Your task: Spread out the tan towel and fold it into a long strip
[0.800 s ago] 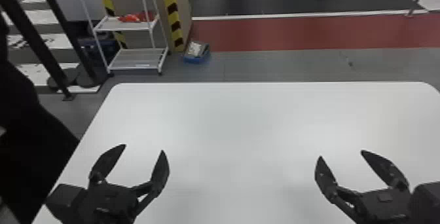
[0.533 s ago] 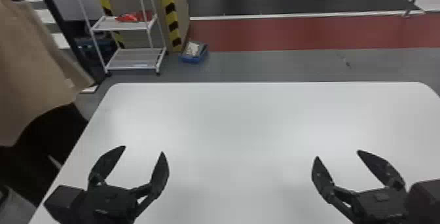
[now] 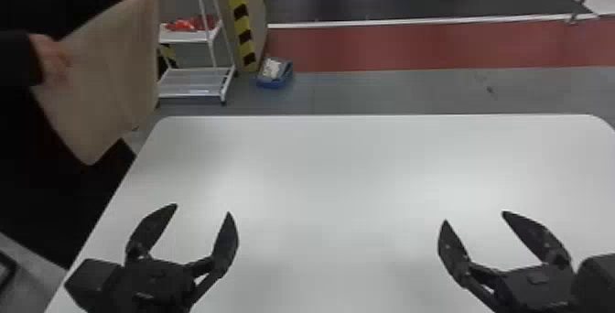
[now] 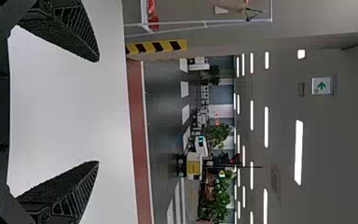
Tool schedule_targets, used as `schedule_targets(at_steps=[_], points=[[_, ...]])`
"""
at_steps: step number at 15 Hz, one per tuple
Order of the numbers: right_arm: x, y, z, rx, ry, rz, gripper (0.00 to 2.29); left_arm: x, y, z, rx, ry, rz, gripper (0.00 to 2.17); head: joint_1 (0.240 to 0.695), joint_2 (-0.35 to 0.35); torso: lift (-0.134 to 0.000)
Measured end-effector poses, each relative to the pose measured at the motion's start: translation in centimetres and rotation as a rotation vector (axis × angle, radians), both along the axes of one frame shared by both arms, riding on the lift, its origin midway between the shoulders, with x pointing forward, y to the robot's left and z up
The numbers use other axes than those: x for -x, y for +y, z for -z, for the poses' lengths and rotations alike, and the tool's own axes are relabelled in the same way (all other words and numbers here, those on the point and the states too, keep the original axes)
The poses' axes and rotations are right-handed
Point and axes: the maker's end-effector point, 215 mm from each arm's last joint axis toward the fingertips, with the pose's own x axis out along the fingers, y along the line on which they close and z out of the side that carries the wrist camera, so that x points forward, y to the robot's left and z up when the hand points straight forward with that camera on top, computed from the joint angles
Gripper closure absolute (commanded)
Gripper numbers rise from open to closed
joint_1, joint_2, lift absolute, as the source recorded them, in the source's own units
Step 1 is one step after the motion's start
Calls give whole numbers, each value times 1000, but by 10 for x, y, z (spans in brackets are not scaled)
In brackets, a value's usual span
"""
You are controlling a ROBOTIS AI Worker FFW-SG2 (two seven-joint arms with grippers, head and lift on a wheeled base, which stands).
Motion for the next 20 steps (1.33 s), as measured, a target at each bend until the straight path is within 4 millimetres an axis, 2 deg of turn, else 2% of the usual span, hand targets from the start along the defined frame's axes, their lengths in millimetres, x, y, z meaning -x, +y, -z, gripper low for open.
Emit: schedule_targets(at_steps=[20], points=[[5,-1,8,1,20,-6,90,8,5,7,-6,17,-8,90,695,113,-119]])
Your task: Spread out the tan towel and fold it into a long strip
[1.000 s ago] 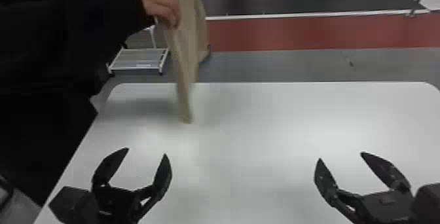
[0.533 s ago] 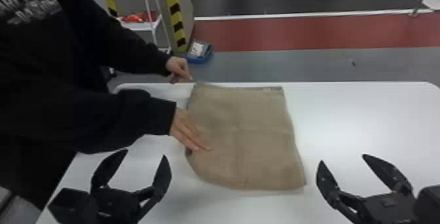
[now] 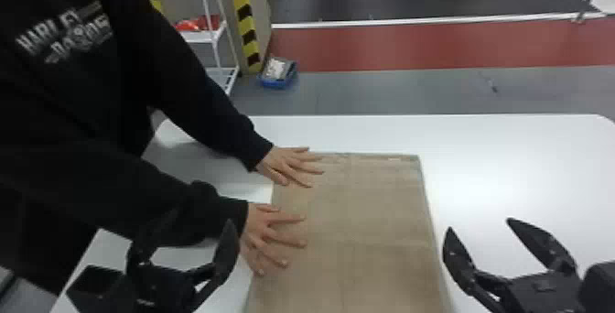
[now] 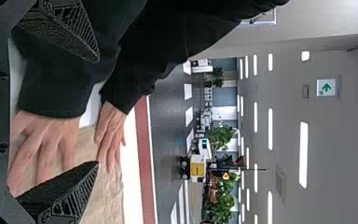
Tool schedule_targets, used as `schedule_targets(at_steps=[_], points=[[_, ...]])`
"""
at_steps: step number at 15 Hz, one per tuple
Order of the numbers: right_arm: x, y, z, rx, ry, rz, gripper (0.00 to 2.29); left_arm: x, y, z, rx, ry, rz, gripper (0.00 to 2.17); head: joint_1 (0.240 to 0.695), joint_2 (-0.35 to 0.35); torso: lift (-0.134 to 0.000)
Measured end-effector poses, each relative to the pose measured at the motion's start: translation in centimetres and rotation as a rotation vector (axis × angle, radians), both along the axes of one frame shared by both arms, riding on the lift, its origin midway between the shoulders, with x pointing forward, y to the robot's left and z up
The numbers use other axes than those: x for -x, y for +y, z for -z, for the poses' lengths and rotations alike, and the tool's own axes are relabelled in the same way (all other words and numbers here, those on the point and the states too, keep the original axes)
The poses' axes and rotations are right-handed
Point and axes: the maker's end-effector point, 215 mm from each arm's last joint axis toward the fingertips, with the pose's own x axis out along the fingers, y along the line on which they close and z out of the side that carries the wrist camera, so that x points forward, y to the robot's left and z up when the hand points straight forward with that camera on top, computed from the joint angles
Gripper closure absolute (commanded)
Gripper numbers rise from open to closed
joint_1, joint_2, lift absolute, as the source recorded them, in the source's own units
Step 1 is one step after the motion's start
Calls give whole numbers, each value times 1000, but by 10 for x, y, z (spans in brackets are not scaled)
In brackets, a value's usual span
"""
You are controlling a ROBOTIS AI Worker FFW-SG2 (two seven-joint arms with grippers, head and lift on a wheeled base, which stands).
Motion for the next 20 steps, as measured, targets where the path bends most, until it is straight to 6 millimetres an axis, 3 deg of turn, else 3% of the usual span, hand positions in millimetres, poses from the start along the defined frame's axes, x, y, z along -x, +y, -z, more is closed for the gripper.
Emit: schedule_targets(at_steps=[11,15,20], points=[[2,-6,4,3,3,9,90,4,0,-1,-2,-5,2,90,695,112,-119],[-21,-16,30,32,71,31,90,2,-6,-2,4,-6,18,90,695,84,-119],[-62,-21,59,36,154,48,90,-2,-14,-1,7,-1,41,90,695,59,-119]])
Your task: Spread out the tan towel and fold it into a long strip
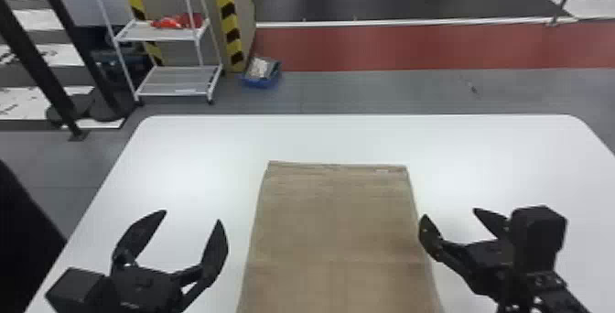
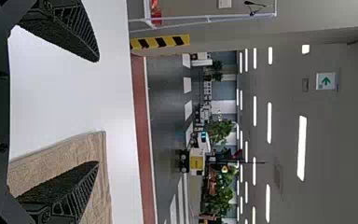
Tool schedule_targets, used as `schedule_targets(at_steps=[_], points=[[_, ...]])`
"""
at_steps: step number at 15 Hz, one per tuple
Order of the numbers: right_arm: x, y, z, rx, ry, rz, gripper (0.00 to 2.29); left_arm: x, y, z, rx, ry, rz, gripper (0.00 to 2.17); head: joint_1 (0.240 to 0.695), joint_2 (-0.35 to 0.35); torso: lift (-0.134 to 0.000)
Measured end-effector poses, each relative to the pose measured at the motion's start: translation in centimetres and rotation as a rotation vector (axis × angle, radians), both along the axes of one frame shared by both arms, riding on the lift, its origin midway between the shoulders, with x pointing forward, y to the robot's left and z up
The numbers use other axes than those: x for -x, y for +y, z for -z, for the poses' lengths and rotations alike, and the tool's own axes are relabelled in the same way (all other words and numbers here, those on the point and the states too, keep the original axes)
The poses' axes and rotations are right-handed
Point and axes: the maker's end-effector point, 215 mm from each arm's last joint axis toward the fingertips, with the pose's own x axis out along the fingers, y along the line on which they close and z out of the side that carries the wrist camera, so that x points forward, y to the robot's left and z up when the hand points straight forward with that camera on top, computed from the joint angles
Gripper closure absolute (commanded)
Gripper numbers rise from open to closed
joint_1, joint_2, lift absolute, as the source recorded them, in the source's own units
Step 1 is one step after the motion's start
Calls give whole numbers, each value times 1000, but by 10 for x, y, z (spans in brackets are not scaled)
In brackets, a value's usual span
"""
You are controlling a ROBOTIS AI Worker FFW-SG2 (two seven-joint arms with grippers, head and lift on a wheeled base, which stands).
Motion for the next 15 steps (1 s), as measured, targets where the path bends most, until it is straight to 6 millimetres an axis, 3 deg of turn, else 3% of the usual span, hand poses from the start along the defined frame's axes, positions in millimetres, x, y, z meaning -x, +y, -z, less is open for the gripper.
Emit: schedule_targets(at_steps=[8,15], points=[[-65,11,3,-29,11,-9,90,-15,-16,11,-1,29,56,90,695,48,-119],[-107,20,2,-26,20,-19,93,-31,-27,24,4,61,91,90,695,39,-119]])
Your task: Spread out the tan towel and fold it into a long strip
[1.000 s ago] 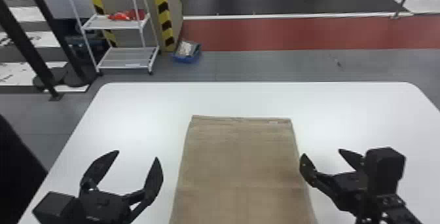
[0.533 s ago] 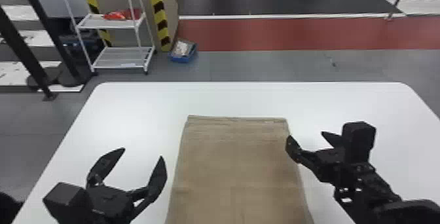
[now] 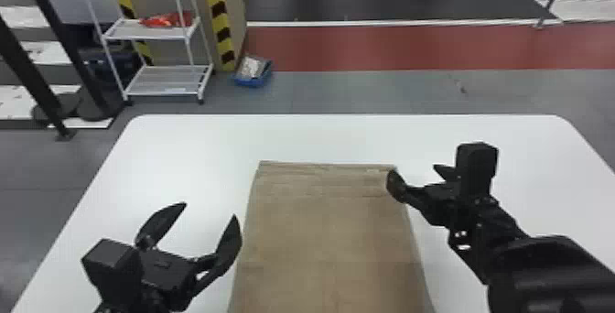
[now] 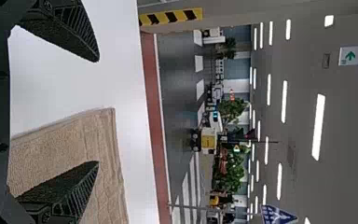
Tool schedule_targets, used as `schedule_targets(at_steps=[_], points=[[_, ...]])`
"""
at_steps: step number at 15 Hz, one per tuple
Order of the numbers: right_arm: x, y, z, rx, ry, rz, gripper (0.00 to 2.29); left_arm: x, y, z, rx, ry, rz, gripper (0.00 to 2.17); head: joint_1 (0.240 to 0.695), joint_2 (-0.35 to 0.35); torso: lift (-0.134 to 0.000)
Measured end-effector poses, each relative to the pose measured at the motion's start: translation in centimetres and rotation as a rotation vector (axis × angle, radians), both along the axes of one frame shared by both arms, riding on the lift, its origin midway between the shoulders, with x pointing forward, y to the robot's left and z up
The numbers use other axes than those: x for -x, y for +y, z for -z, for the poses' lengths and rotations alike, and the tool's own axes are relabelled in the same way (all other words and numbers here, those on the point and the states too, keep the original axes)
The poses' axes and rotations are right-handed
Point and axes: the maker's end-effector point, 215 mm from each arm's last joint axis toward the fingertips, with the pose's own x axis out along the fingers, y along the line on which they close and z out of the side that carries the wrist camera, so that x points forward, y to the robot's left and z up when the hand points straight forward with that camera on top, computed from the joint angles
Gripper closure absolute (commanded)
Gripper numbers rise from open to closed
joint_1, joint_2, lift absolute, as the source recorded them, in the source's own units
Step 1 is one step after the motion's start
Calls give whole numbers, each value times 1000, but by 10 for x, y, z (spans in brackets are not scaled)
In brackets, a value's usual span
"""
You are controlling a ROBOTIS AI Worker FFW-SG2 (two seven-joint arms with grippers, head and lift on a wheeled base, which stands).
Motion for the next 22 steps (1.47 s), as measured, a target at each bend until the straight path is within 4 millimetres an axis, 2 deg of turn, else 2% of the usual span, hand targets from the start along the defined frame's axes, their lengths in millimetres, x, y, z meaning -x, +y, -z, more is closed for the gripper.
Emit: schedule_targets(at_steps=[3,5,9,11,14,17,18,22], points=[[-11,13,9,-3,9,-45,97,-9,-3,7,4,15,7,90,695,48,-119],[-15,14,16,-3,19,-51,124,-17,-9,12,9,27,18,90,695,45,-119],[-15,16,34,-5,48,-76,221,-31,-26,23,12,53,45,90,695,31,-119],[-14,18,39,-9,51,-89,340,-35,-30,26,13,65,51,90,695,26,-119],[-13,20,44,-13,61,-98,502,-40,-38,28,14,71,63,90,695,20,-119],[-12,22,45,-15,62,-106,535,-44,-43,32,12,80,71,93,695,17,-119],[-12,23,45,-15,62,-107,660,-45,-45,34,13,84,74,93,695,16,-119],[-15,22,41,-16,55,-105,684,-48,-51,34,12,83,83,93,695,9,-119]])
